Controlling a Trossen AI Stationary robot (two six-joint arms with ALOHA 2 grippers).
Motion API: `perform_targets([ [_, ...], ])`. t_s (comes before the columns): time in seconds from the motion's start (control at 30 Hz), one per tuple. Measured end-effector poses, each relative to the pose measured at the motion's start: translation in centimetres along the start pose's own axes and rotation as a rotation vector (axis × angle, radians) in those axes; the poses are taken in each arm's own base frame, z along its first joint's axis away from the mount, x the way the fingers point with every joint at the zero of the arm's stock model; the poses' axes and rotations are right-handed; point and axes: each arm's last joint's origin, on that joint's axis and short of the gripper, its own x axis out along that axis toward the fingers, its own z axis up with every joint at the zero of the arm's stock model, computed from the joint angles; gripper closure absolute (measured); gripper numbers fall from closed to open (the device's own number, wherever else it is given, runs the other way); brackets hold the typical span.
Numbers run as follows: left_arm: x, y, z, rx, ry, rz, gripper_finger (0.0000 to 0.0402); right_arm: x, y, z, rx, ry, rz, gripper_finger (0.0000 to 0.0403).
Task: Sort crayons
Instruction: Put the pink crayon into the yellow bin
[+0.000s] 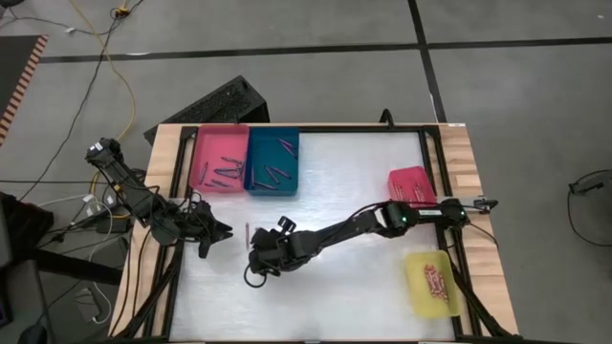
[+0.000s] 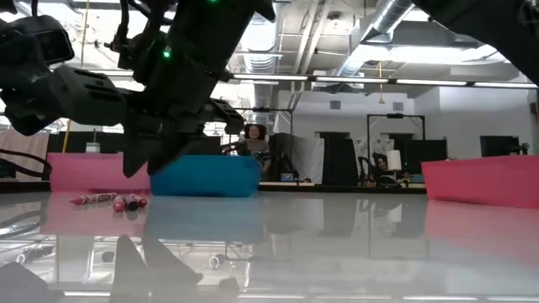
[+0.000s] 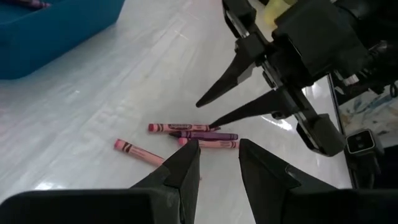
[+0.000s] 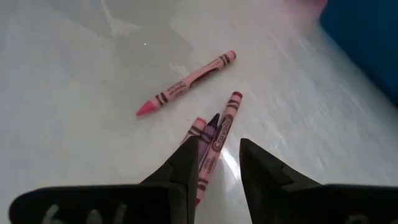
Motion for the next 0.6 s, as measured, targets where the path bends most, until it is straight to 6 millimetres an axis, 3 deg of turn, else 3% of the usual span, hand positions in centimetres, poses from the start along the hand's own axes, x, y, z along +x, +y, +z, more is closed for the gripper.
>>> perform_targets([
  [0.6,0.0,0.0,0.0,0.000,0.001,-0.001,0.0300,1.7,0.3,-1.4,0.012,0.038,0.002,0.0291],
])
